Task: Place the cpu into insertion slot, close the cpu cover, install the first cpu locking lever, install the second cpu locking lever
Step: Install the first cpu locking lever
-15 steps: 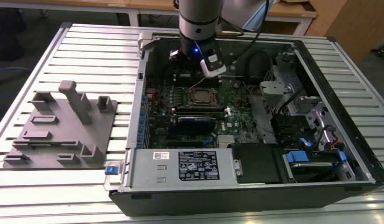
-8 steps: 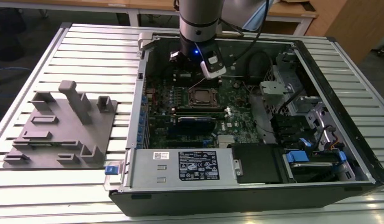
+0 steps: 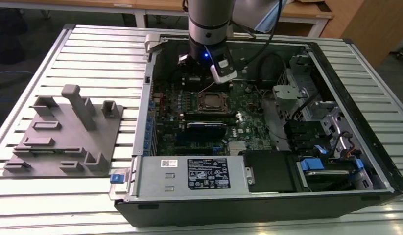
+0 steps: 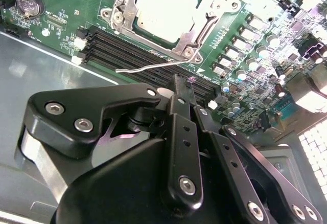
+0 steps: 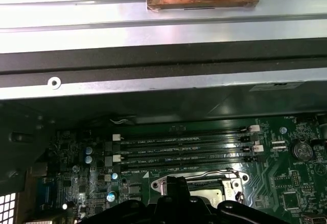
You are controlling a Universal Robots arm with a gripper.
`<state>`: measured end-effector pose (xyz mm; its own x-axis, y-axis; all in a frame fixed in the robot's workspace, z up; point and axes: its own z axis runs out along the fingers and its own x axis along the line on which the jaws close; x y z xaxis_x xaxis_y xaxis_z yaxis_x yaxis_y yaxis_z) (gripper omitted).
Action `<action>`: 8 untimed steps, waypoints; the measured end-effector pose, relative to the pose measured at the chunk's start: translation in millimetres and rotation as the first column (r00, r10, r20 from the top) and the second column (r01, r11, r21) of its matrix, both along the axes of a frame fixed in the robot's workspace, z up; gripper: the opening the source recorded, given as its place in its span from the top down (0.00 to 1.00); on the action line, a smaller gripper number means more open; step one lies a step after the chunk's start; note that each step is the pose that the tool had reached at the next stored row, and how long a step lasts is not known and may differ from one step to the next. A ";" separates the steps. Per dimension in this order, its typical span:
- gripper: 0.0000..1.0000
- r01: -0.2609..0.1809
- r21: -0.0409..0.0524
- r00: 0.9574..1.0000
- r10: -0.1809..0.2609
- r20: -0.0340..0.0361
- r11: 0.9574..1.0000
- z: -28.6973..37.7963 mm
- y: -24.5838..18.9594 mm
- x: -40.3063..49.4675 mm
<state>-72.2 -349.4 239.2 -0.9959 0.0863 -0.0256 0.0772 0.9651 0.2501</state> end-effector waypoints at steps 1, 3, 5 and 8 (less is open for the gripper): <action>0.89 0.000 0.000 1.000 0.000 0.000 1.000 -0.3 0.0 0.0; 0.89 0.000 0.000 1.000 0.000 0.000 1.000 -0.4 0.0 0.0; 0.89 0.000 0.000 1.000 0.000 0.000 1.000 -0.8 0.0 0.0; 0.89 0.000 0.000 1.000 0.000 0.001 1.000 -2.0 0.0 0.0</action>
